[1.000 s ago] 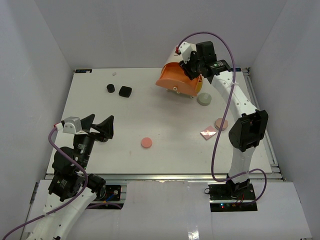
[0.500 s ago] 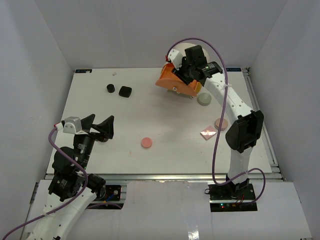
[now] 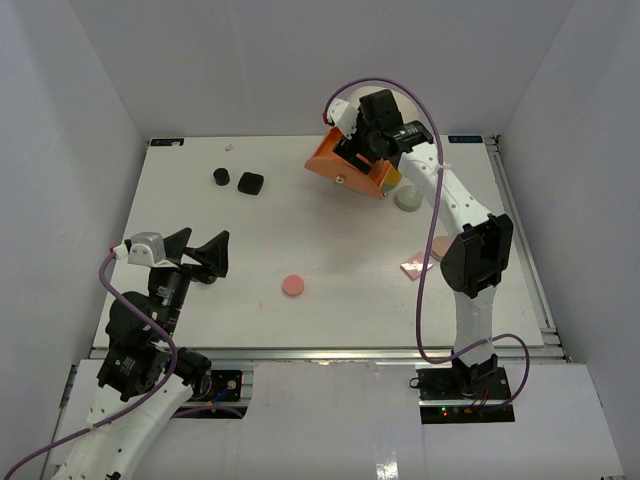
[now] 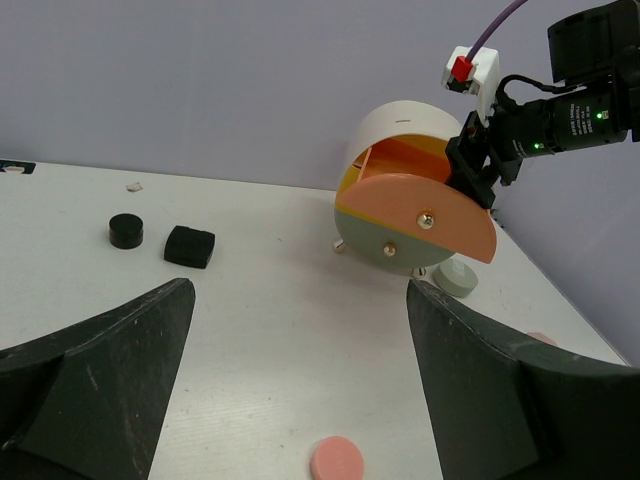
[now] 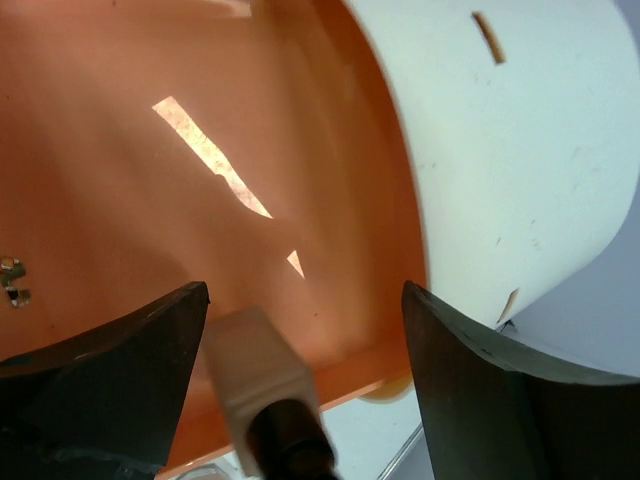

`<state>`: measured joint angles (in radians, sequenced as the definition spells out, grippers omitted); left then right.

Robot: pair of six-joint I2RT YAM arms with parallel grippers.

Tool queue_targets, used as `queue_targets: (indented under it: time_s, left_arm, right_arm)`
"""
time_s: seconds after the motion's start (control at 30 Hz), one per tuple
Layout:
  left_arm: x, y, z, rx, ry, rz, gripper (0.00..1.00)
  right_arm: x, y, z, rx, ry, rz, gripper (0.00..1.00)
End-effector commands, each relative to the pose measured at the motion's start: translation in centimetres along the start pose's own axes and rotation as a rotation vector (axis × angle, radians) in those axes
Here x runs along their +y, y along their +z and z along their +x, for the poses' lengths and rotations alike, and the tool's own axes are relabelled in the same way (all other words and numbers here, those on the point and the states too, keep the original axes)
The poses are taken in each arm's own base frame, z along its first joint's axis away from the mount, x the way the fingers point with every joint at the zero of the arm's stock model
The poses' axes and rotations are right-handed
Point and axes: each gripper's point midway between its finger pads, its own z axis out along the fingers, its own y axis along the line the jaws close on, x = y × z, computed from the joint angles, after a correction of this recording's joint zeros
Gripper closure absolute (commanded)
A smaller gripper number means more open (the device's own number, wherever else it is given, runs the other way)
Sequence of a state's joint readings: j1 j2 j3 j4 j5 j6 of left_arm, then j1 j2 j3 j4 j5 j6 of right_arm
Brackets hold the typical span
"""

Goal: Organize the makeup

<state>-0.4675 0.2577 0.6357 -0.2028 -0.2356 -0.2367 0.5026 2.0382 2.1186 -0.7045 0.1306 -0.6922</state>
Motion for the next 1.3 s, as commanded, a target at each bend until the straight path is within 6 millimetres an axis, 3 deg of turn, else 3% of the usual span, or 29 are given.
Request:
queue_targets:
  time_s: [0.0,0.17,0.33,0.47,0.63,0.7,0.73,0.8,0.87,0.93,0.97,1.07,1.27]
  left_arm:
    - [-0.1,0.3,0.4,0.017,0.002,0.004,0.02]
    - [-0.1,0.3,0.4,0.017,0.002,0.002,0.02]
    - [-0.1,0.3,0.4,0.018,0.002,0.002,0.02]
    - [-0.1,0.2,0.3,0.015,0.002,0.004,0.02]
    - [-0.2,0.2,0.2,0.011,-0.001,0.007,0.02]
    - [-0.2,0.2,0.2,0.012,-0.001,0.011,0.02]
    - [-0.2,0.2,0.3,0.013,-0.002,0.012,0.02]
    - [-0.3,0.2,0.3,0.015,-0.002,0.015,0.02]
    - [-0.4,0.2,0.3,0.017,-0.003,0.018,0.02]
    - [-0.4,0.2,0.4,0.019,-0.003,0.019,0.02]
    - [-0.4,0.3,0.5,0.02,-0.003,0.018,0.02]
    - [-0.3,0.3,0.5,0.023,-0.002,0.015,0.02]
    - [-0.1,0.4,0.7,0.026,-0.001,0.005,0.02]
  right_arm:
    - [-1.4,-0.7,-3.0,-0.081,-0.007,0.039,0.11]
    - [-1.6,-1.9,-5.2,-0.168,0.022,0.016,0.1]
    - [-1.3,-5.3,-8.1,-0.301,0.061,-0.042,0.11]
    - [-2.0,-8.2,-8.9,-0.387,0.133,-0.068,0.12]
    - [-2.9,-11.4,-7.3,-0.48,0.213,-0.144,0.18]
    - [-1.9,-12.8,-6.1,-0.546,0.234,-0.215,0.23]
    - [-2.1,-14.4,-5.8,-0.601,0.227,-0.237,0.25]
    - [-0.2,-13.8,-3.1,-0.621,0.228,-0.302,0.26]
    - [0.6,-15.8,-2.5,-0.753,0.133,-0.348,0.26]
    - [2.4,-15.3,-0.5,-0.802,0.061,-0.375,0.24]
    - [2.3,-15.6,-0.4,-0.841,0.015,-0.358,0.23]
    - [3.4,-13.5,1.2,-0.836,-0.007,-0.377,0.23]
    - [2.7,-10.3,1.7,-0.842,-0.001,-0.393,0.26]
